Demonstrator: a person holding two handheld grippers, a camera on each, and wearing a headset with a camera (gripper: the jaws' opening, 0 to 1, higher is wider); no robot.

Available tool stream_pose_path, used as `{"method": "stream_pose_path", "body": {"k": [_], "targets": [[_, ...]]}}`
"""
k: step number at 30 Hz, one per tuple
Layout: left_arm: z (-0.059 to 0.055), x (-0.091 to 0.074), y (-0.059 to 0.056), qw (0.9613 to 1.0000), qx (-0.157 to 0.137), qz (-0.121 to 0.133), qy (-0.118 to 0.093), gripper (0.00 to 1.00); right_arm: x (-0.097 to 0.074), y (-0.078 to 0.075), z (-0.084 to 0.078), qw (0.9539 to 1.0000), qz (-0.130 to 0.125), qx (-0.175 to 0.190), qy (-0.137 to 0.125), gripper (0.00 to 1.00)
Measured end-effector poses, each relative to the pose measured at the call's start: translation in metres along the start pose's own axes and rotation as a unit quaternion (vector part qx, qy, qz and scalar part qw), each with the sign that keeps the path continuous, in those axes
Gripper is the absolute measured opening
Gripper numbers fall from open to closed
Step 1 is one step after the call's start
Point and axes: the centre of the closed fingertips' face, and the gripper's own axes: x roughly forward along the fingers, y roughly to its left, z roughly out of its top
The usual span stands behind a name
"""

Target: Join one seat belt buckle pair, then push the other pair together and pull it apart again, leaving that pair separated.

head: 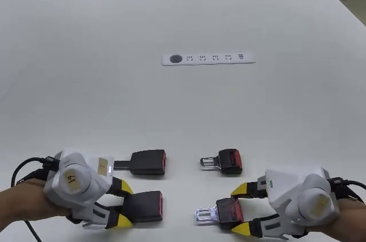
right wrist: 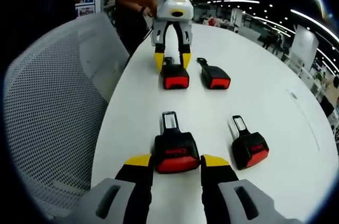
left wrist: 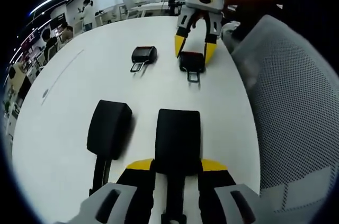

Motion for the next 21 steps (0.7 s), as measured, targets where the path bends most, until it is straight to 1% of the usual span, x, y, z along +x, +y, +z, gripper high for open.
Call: {"method": "stream_pose_path", "body": {"k": [1,2,4,7,8,11,12,16,21], "targets": [[-0.0004,0.0005,-0.0002,1.0,0.002,-0.002,0.0,0.33,-0.0001,-0.0001,-0.0002,1.0,-0.001,0.002,0.0,0.32],[-0.0016,0.0012,0.0,1.0,0.005,-0.003,0.001,0.33,-0.0001,0.0001,-0.0004,0.9999,0.0,0.012,-0.002,0.32],[-0.0011,0.0016,-0.0005,0.9999,0.012,-0.006,0.001,0.33,0.0,-0.0002,-0.0002,0.9999,-0.001,0.015,-0.003,0.32],[-0.0015,0.0016,-0.0002,0.9999,0.011,-0.005,-0.002,0.33,0.0006,-0.001,0.0008,0.9992,-0.004,0.04,-0.009,0.31],[-0.0022,0.0017,0.0,0.9999,0.012,-0.005,-0.003,0.33,0.0007,-0.0015,0.0003,0.9991,-0.004,0.041,-0.01,0.31],[-0.0027,0.0021,0.0,0.9998,0.018,-0.004,-0.003,0.32,0.0008,-0.0016,-0.0001,0.9991,-0.005,0.041,-0.011,0.31],[-0.0044,0.0022,0.0005,0.9997,0.024,-0.005,-0.001,0.32,0.0009,-0.0015,0.0002,0.9991,-0.005,0.04,-0.011,0.3],[-0.0036,0.003,-0.0008,0.9995,0.031,-0.007,0.006,0.32,0.0008,-0.0014,0.0001,0.9993,-0.003,0.037,-0.009,0.3],[-0.0045,0.003,-0.0005,0.9994,0.032,-0.006,0.013,0.32,0.0005,-0.0003,0.0021,0.9994,-0.002,0.033,-0.005,0.3]]}}
